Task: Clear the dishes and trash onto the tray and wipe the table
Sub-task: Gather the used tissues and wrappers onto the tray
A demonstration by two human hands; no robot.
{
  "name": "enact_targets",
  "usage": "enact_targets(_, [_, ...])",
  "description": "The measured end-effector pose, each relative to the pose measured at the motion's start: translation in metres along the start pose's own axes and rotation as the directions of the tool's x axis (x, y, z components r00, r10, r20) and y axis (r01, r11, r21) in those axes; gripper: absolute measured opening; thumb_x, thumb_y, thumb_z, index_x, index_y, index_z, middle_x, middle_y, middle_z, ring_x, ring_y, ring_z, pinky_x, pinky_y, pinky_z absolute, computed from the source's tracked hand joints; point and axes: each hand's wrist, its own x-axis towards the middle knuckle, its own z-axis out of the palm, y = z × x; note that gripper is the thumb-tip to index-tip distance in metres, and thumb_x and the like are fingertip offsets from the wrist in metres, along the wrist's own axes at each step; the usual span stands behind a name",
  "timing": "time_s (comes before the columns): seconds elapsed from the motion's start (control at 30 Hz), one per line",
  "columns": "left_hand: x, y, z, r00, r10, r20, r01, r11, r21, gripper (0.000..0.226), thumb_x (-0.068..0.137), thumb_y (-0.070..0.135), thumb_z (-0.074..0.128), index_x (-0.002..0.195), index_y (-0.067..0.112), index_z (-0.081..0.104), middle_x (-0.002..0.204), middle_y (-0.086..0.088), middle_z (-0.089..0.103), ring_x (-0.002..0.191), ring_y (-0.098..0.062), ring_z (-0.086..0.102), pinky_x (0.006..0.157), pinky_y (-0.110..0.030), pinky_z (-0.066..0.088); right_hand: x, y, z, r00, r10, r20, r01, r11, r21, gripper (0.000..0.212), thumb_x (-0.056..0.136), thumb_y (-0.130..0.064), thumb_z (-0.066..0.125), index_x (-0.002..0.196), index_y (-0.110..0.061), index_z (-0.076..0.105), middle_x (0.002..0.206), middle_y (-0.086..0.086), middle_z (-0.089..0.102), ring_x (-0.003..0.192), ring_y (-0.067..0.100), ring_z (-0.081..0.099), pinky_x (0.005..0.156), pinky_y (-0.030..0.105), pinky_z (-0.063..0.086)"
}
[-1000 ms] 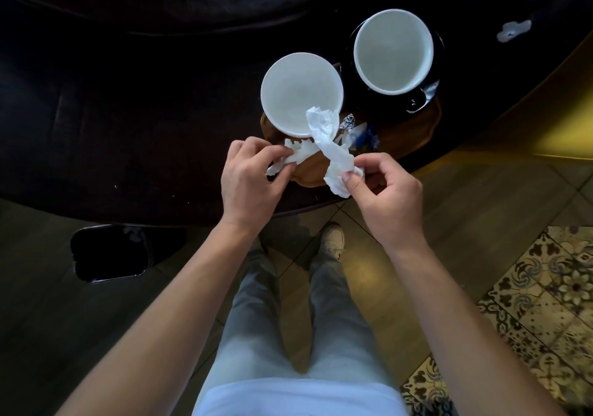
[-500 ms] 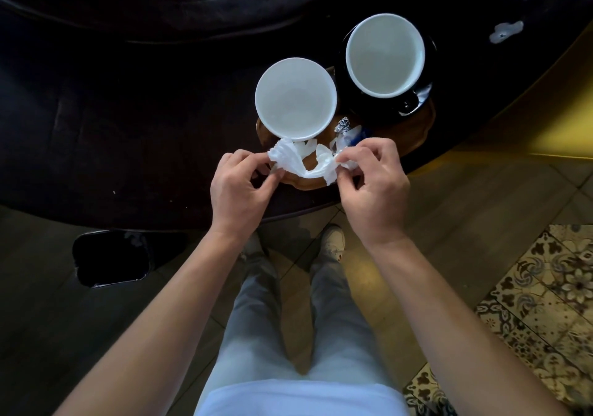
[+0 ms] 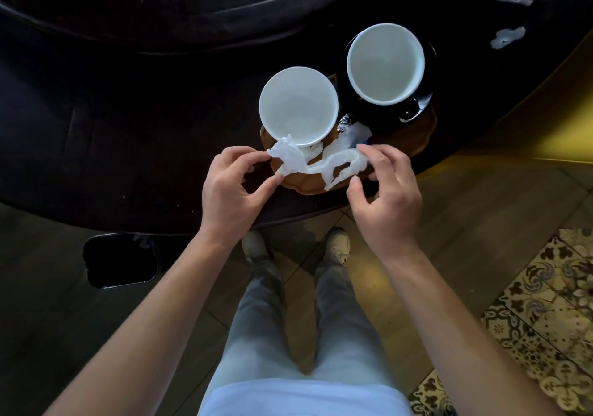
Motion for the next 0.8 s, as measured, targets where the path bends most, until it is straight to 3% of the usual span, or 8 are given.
enact_targets(0.07, [0.001, 0.000, -0.011, 0.999, 0.025, -0.028, -0.025, 1.000, -0.007, 0.036, 0.093, 0.033, 0.077, 0.121, 0.010, 0.074, 0.121, -0.005, 0.065, 0.102, -0.020, 0.064, 0.085, -0.031, 0.057, 0.000, 0.000, -0.008, 1.000, 0.022, -0.012, -0.021, 0.999, 0.027, 0.044, 0.092, -0.018, 0.066, 0.135, -0.014, 0.060, 0.133, 0.008, 0.056, 0.108, 0.025, 0.062, 0.082, 0.039, 0.060])
enact_targets(0.27, [0.037, 0.011, -0.040, 0.978, 0.139, -0.154, -0.120, 0.984, 0.129, 0.023, 0.099, 0.022, 0.066, 0.114, 0.006, 0.073, 0.120, -0.010, 0.066, 0.109, -0.025, 0.062, 0.088, -0.039, 0.055, -0.001, 0.000, -0.033, 0.998, 0.055, -0.020, -0.054, 0.997, 0.060, 0.042, 0.092, -0.016, 0.067, 0.133, -0.011, 0.058, 0.129, 0.008, 0.057, 0.092, 0.013, 0.057, 0.076, 0.018, 0.052])
enact_targets(0.37, [0.082, 0.029, -0.046, 0.952, 0.264, -0.154, -0.224, 0.946, 0.236, 0.024, 0.099, 0.025, 0.065, 0.115, 0.008, 0.074, 0.125, -0.010, 0.067, 0.116, -0.030, 0.059, 0.103, -0.027, 0.046, -0.001, -0.002, -0.037, 0.998, 0.053, 0.015, -0.054, 0.998, 0.028, 0.043, 0.091, -0.018, 0.070, 0.132, -0.013, 0.059, 0.116, 0.005, 0.061, 0.084, 0.007, 0.054, 0.068, 0.017, 0.049])
enact_targets(0.47, [0.144, 0.050, -0.042, 0.913, 0.398, -0.089, -0.351, 0.878, 0.324, 0.034, 0.099, 0.033, 0.064, 0.123, 0.012, 0.072, 0.137, -0.009, 0.063, 0.129, -0.032, 0.054, 0.111, -0.037, 0.043, 0.003, -0.005, -0.036, 0.994, 0.057, 0.094, -0.054, 0.998, -0.036, 0.047, 0.093, -0.029, 0.070, 0.137, -0.020, 0.056, 0.109, -0.002, 0.061, 0.082, 0.003, 0.050, 0.065, 0.017, 0.046])
enact_targets(0.57, [0.210, 0.063, -0.027, 0.876, 0.482, -0.002, -0.445, 0.811, 0.380, 0.042, 0.098, 0.040, 0.061, 0.133, 0.016, 0.068, 0.148, -0.009, 0.057, 0.142, -0.034, 0.048, 0.115, -0.043, 0.038, 0.008, -0.009, -0.029, 0.983, 0.095, 0.157, -0.079, 0.991, -0.108, 0.053, 0.092, -0.045, 0.069, 0.139, -0.025, 0.055, 0.102, -0.005, 0.062, 0.078, 0.006, 0.056, 0.060, 0.022, 0.054])
enact_targets(0.67, [0.267, 0.068, -0.009, 0.865, 0.483, 0.137, -0.494, 0.772, 0.399, 0.052, 0.099, 0.049, 0.054, 0.142, 0.021, 0.062, 0.159, -0.008, 0.048, 0.152, -0.035, 0.036, 0.122, -0.045, 0.030, 0.010, -0.017, -0.018, 0.979, 0.140, 0.146, -0.118, 0.982, -0.145, 0.055, 0.091, -0.053, 0.068, 0.137, -0.025, 0.055, 0.102, -0.005, 0.067, 0.084, 0.013, 0.067, 0.062, 0.028, 0.059])
enact_targets(0.8, [0.319, 0.071, 0.008, 0.850, 0.446, 0.280, -0.525, 0.752, 0.399, 0.061, 0.099, 0.055, 0.047, 0.152, 0.024, 0.052, 0.166, -0.008, 0.037, 0.158, -0.034, 0.023, 0.127, -0.047, 0.020, 0.008, -0.032, -0.004, 0.943, 0.313, 0.116, -0.292, 0.941, -0.170, 0.063, 0.087, -0.064, 0.064, 0.135, -0.025, 0.051, 0.112, -0.004, 0.070, 0.095, 0.018, 0.072, 0.071, 0.035, 0.062])
